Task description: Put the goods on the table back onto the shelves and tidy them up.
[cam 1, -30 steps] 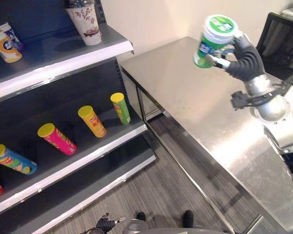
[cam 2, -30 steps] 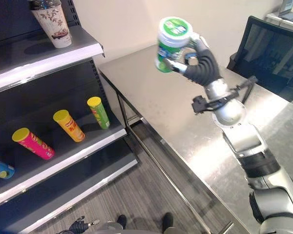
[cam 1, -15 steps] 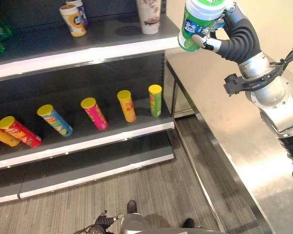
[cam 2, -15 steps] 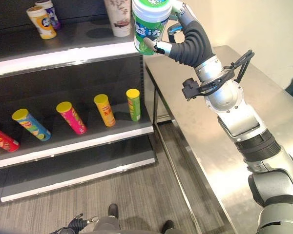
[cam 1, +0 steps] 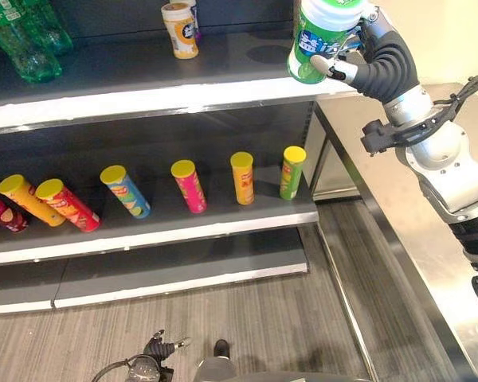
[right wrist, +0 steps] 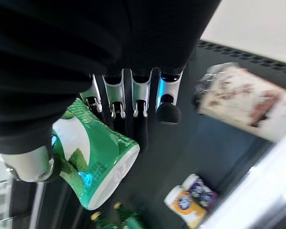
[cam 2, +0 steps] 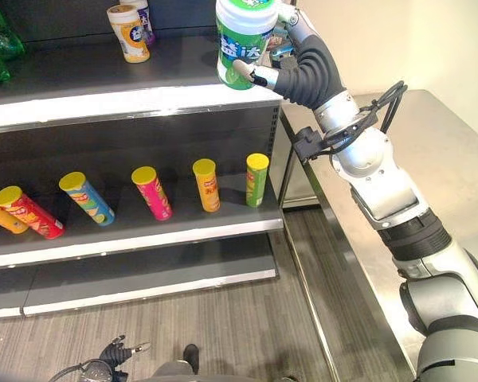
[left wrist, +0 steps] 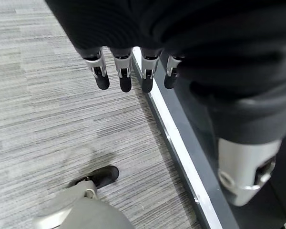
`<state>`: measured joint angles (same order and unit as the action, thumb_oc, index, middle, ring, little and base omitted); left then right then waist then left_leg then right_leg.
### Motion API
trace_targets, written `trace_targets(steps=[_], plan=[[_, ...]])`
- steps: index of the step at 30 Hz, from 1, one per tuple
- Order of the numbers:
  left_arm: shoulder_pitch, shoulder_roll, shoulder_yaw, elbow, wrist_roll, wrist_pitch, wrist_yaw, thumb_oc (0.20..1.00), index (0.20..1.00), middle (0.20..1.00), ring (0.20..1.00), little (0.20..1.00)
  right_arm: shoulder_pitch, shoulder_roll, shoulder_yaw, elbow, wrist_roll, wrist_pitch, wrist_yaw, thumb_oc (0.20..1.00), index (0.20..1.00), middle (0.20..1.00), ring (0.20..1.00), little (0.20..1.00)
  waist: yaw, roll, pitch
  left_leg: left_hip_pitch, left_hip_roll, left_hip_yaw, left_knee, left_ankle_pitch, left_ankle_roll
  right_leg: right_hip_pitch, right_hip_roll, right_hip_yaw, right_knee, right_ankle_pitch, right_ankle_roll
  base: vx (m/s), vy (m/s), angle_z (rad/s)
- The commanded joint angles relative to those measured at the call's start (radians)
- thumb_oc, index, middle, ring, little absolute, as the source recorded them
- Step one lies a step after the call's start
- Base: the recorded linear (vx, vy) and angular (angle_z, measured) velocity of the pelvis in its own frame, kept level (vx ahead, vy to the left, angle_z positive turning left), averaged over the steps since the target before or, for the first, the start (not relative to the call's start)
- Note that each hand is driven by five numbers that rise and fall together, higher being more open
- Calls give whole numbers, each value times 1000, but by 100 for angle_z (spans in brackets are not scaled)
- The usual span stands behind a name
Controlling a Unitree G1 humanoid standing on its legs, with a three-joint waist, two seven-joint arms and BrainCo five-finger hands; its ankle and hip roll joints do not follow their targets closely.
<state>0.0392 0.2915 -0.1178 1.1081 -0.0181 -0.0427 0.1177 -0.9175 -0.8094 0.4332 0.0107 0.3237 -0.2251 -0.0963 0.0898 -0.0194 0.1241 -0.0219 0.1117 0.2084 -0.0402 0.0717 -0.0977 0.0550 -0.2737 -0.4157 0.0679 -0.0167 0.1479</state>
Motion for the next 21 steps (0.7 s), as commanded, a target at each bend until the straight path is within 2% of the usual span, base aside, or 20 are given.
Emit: trace_targets(steps=[1, 2, 3, 4, 5, 7, 8, 9, 11, 12, 14, 15, 21], plan=[[-51, 40, -43, 25, 40, -28, 18, 1000, 1000, 1000, 1000, 1000, -176, -25, 26, 67, 30, -15, -35, 200, 200, 200, 200, 200, 26, -5, 2, 55, 36, 59, 30, -114, -72, -144, -47, 97, -60, 104, 97, -59, 210, -7], [-50, 49, -42, 23, 39, -28, 16, 1000, 1000, 1000, 1000, 1000, -182, -27, 32, 69, 29, -9, -33, 200, 200, 200, 200, 200, 25, -3, 10, 57, 36, 58, 33, -118, -69, -153, -39, 131, -50, 100, 98, -28, 99, -4], [-51, 49, -41, 23, 39, -28, 16, 1000, 1000, 1000, 1000, 1000, -182, -27, 32, 69, 29, -9, -33, 200, 200, 200, 200, 200, 25, -5, 8, 53, 34, 58, 32, -116, -68, -157, -41, 132, -51, 102, 98, -5, 117, 2], [-60, 66, -47, 18, 39, -29, 10, 1000, 1000, 1000, 1000, 1000, -200, -49, 45, 68, 25, -3, -34, 200, 200, 200, 200, 200, 14, -5, 20, 44, 25, 41, 34, -111, -56, -186, -2, 251, -8, 76, 100, -8, 76, 3], [-60, 66, -47, 18, 39, -29, 10, 1000, 1000, 1000, 1000, 1000, -200, -49, 45, 68, 25, -3, -34, 200, 200, 200, 200, 200, 14, -5, 19, 43, 24, 41, 34, -111, -56, -187, -2, 252, -8, 77, 100, 7, 100, 5], [-66, 81, -61, 18, 42, -31, 5, 1000, 1000, 1000, 1000, 1000, -218, -62, 58, 77, 30, -3, -32, 200, 200, 200, 200, 200, 6, -4, 22, 38, 16, 16, 30, -106, -45, -199, 53, 351, 26, 42, 101, 27, 51, 27], [-71, 86, -70, 22, 42, -34, 3, 1000, 1000, 1000, 1000, 1000, -234, -61, 69, 97, 35, -6, -32, 200, 200, 200, 200, 200, 4, -4, 21, 41, 15, 5, 22, -102, -42, -194, 84, 378, 28, 23, 92, 91, 49, 52], [-77, 87, -86, 27, 42, -39, -1, 1000, 1000, 1000, 1000, 1000, -256, -70, 96, 129, 46, -14, -28, 200, 200, 200, 200, 200, 1, -8, 14, 44, 6, -22, 13, -103, -37, -170, 131, 410, 7, -17, 68, 117, 33, 63], [-84, 92, -91, 28, 27, -39, -7, 1000, 1000, 1000, 1000, 1000, -302, -92, 123, 156, 48, -2, -22, 200, 200, 200, 200, 200, 1, -17, 15, 40, -12, -68, 19, -100, -35, -158, 173, 457, 11, -30, 57, 93, -33, 78], [-89, 79, -104, 31, 19, -41, -4, 1000, 1000, 1000, 1000, 1000, -332, -64, 150, 204, 56, -3, -25, 200, 200, 200, 200, 200, 5, -21, 4, 48, -16, -77, 0, -98, -41, -126, 168, 435, -21, -26, 52, 47, -61, 125], [-89, 78, -103, 31, 19, -41, -3, 1000, 1000, 1000, 1000, 1000, -334, -64, 153, 206, 57, -4, -25, 200, 200, 200, 200, 200, 2, -20, 5, 49, -16, -79, -1, -97, -41, -123, 167, 432, -23, -26, 52, 69, -42, 108], [-84, 61, -114, 29, 12, -41, -5, 1000, 1000, 1000, 1000, 1000, -351, -46, 168, 255, 55, -4, -29, 200, 200, 200, 200, 200, 7, -24, -17, 63, -10, -78, -14, -94, -46, -95, 171, 408, -47, -27, 53, 137, -68, 54], [-74, 37, -121, 39, -2, -34, 1, 1000, 1000, 1000, 1000, 1000, -375, 16, 182, 334, 29, 14, -35, 200, 200, 200, 200, 200, 24, -32, -36, 82, -3, -93, -20, -89, -53, -49, 169, 370, -59, -40, 48, 75, -48, 22]])
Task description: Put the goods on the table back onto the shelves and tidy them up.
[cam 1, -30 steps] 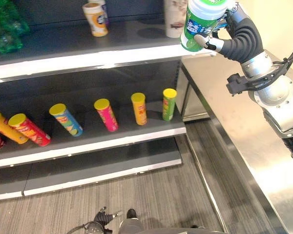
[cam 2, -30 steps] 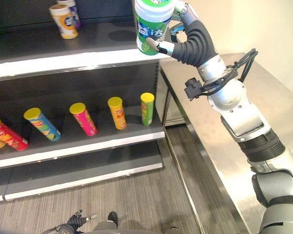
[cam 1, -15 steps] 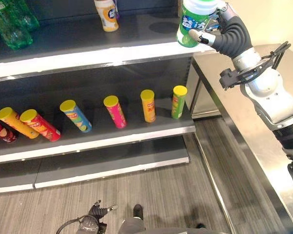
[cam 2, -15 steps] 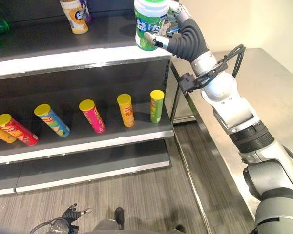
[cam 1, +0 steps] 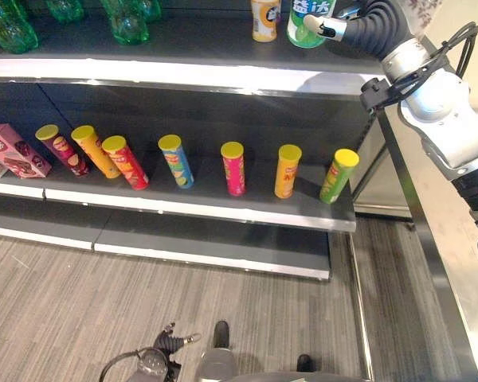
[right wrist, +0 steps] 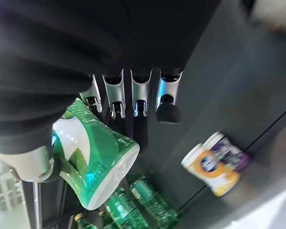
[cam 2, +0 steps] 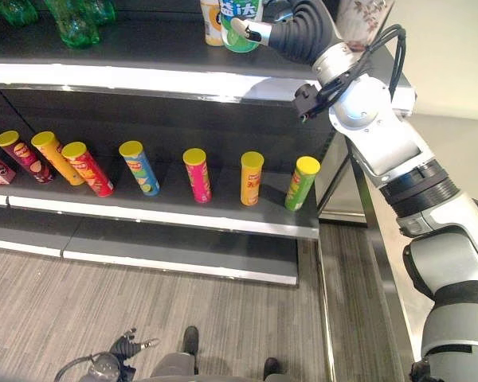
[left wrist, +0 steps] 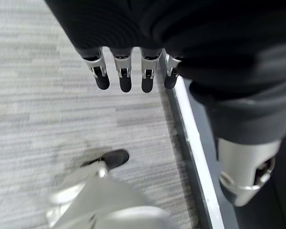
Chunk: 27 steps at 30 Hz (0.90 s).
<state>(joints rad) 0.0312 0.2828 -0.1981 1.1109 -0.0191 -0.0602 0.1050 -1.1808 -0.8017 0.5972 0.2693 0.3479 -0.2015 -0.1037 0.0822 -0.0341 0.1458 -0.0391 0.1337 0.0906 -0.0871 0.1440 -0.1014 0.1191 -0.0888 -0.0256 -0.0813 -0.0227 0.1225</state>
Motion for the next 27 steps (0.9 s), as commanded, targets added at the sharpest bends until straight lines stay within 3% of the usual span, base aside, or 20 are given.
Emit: trace_targets(steps=[1, 9, 27], plan=[[-65, 44, -40, 37, -2, -14, 15, 1000, 1000, 1000, 1000, 1000, -111, 14, 17, 78, -1, -8, -27, 200, 200, 200, 200, 200, 34, -18, -59, 101, -25, 23, 27, -162, -49, -109, -17, -25, 89, -35, 73, 24, -17, 27], [-62, 32, -43, 48, -11, -7, 22, 1000, 1000, 1000, 1000, 1000, -93, 98, 14, 184, -24, 16, -29, 200, 200, 200, 200, 200, 58, -24, -63, 107, -25, 11, 24, -163, -52, -83, -25, -69, 81, -44, 74, 23, -22, 13], [-61, 27, -73, 39, -26, -9, 18, 1000, 1000, 1000, 1000, 1000, -100, 172, -9, 506, -85, 91, -64, 200, 200, 200, 200, 200, 71, -35, -59, 115, -20, 16, 19, -164, -50, -74, -33, -92, 79, -46, 76, 6, -5, 2]])
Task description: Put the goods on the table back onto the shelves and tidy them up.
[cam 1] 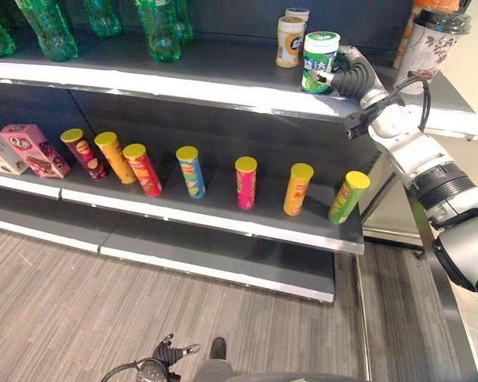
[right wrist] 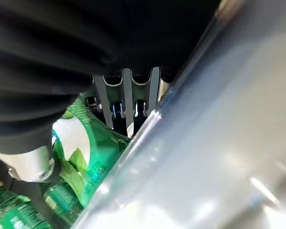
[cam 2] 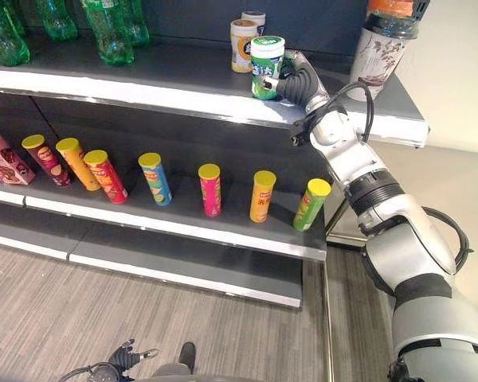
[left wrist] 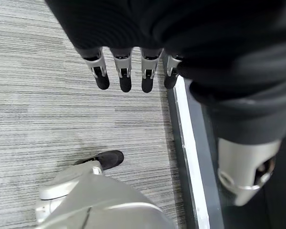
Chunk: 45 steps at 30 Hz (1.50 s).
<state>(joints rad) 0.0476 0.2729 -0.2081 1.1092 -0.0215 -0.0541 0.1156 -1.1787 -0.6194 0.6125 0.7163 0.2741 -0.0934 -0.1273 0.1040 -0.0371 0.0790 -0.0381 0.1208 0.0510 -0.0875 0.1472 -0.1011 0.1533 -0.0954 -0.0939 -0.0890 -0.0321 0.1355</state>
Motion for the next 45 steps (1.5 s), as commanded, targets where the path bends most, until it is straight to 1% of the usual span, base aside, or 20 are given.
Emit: trace_targets(steps=[1, 6, 15, 16, 17, 18, 35, 36, 39, 45], plan=[[-76, 36, -63, 41, -25, -15, 6, 1000, 1000, 1000, 1000, 1000, -102, -5, -25, 73, -17, -15, -40, 200, 200, 200, 200, 200, 51, -33, 7, 115, -6, 55, 20, -168, -50, -108, -26, -24, 87, -38, 62, 0, 0, 0], [-76, 35, -68, 41, -29, -15, 5, 1000, 1000, 1000, 1000, 1000, -108, 10, -33, 124, -23, -6, -46, 200, 200, 200, 200, 200, 52, -35, 7, 117, -5, 56, 20, -170, -50, -104, -25, -27, 84, -39, 61, 0, 0, 0], [-78, 34, -73, 46, -30, -10, 6, 1000, 1000, 1000, 1000, 1000, -108, 29, -37, 153, -23, 3, -49, 200, 200, 200, 200, 200, 56, -40, 5, 118, -3, 56, 19, -170, -50, -103, -23, -29, 85, -41, 60, 0, 0, 0], [-78, 34, -73, 46, -30, -10, 6, 1000, 1000, 1000, 1000, 1000, -108, 29, -37, 153, -23, 3, -49, 492, 492, 492, 492, 492, 56, -40, 5, 118, -3, 55, 19, -170, -50, -103, -23, -29, 85, -41, 60, 0, 0, 0], [-79, 34, -73, 46, -30, -10, 6, 1000, 1000, 1000, 1000, 1000, -107, 30, -37, 154, -25, 3, -50, 922, 922, 922, 922, 922, 55, -40, 5, 118, -3, 56, 19, -170, -50, -103, -23, -29, 85, -41, 60, 0, 0, 0], [-80, 33, -73, 47, -29, -9, 6, 1000, 1000, 1000, 1000, 1000, -104, 32, -39, 159, -27, 6, -53, 1000, 1000, 1000, 1000, 1000, 56, -41, 5, 120, -3, 57, 19, -171, -50, -102, -23, -30, 85, -41, 60, 0, 0, 0], [-73, 35, -72, 50, -20, -7, 5, 1000, 1000, 1000, 1000, 1000, -97, 26, -58, 186, -15, 11, -58, 1000, 1000, 1000, 1000, 1000, 50, -41, 2, 124, 0, 67, 17, -174, -49, -103, -23, -33, 82, -37, 62, 0, 0, 0], [-71, 34, -66, 66, -18, -4, 4, 1000, 1000, 1000, 1000, 1000, -74, 38, -89, 176, 48, 3, -52, 1000, 1000, 1000, 1000, 1000, 49, -41, 4, 125, 1, 70, 16, -175, -48, -104, -22, -31, 81, -35, 62, 0, 0, 0], [-74, 35, -52, 79, -11, 3, 7, 1000, 1000, 1000, 1000, 1000, -48, 49, -112, 161, 122, -3, -38, 1000, 1000, 1000, 1000, 1000, 45, -43, 1, 130, 1, 78, 16, -177, -48, -103, -24, -30, 80, -34, 62, -3, 6, -3], [-68, 32, -39, 89, -5, 8, 12, 1000, 1000, 1000, 1000, 1000, -33, 61, -125, 107, 191, -16, -25, 1000, 1000, 1000, 1000, 1000, 37, -46, -4, 133, 1, 91, 15, -181, -48, -104, -26, -29, 77, -28, 64, -3, 4, -1]])
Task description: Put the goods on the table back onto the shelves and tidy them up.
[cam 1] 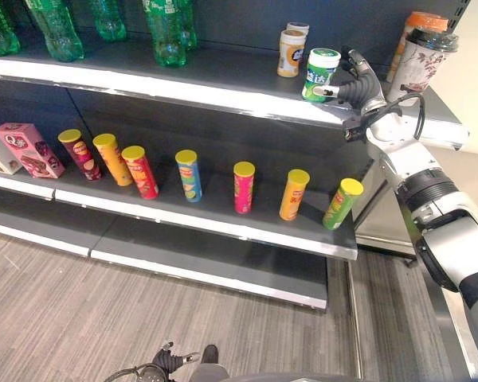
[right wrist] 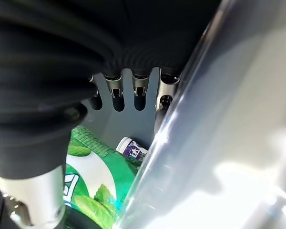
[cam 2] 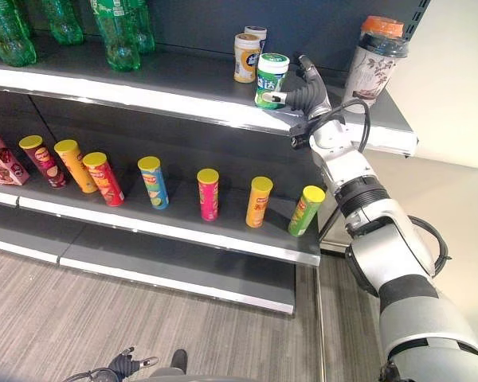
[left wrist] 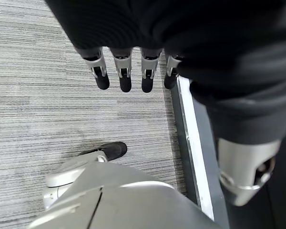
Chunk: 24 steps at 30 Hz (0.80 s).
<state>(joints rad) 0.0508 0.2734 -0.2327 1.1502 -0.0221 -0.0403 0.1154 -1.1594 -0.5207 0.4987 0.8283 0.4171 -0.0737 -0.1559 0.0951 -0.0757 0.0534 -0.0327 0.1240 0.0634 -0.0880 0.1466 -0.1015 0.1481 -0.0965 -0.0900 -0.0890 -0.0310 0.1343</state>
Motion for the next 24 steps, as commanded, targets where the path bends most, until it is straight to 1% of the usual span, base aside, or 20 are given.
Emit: trace_targets(steps=[1, 5, 12, 18, 24], plan=[[-70, 31, -12, 49, -4, -5, 13, 1000, 1000, 1000, 1000, 1000, -48, -38, -12, -13, 55, -38, 7, 1000, 1000, 1000, 1000, 1000, 44, -7, 21, 128, -2, 80, 15, -181, -47, -99, -25, -32, 76, -28, 66, 0, 0, 0], [-68, 31, 3, 56, 1, 1, 17, 1000, 1000, 1000, 1000, 1000, -31, -43, -12, -45, 65, -37, 11, 1000, 1000, 1000, 1000, 1000, 39, -7, 18, 126, -4, 88, 16, -181, -47, -104, -27, -32, 74, -22, 69, -16, 13, -1], [-70, 31, 8, 58, -2, 3, 20, 1000, 1000, 1000, 1000, 1000, -26, -26, -8, -43, 55, -32, 6, 1000, 1000, 1000, 1000, 1000, 39, -11, 22, 122, -4, 94, 18, -182, -45, -113, -29, -27, 74, -16, 71, 0, 0, 0], [-68, 33, 16, 59, -6, 1, 23, 1000, 1000, 1000, 1000, 1000, -20, -16, -15, -29, 17, -24, -7, 1000, 1000, 1000, 1000, 1000, 43, -16, 24, 117, -7, 95, 19, -182, -42, -118, -33, -24, 73, -11, 75, 0, 0, 0], [-64, 37, 23, 65, -14, 2, 28, 1000, 1000, 1000, 1000, 1000, -30, -1, -22, 25, -32, -11, -29, 1000, 1000, 1000, 1000, 1000, 54, -20, 25, 109, -14, 93, 23, -184, -37, -124, -42, -24, 74, -4, 81, -3, 6, 0]])
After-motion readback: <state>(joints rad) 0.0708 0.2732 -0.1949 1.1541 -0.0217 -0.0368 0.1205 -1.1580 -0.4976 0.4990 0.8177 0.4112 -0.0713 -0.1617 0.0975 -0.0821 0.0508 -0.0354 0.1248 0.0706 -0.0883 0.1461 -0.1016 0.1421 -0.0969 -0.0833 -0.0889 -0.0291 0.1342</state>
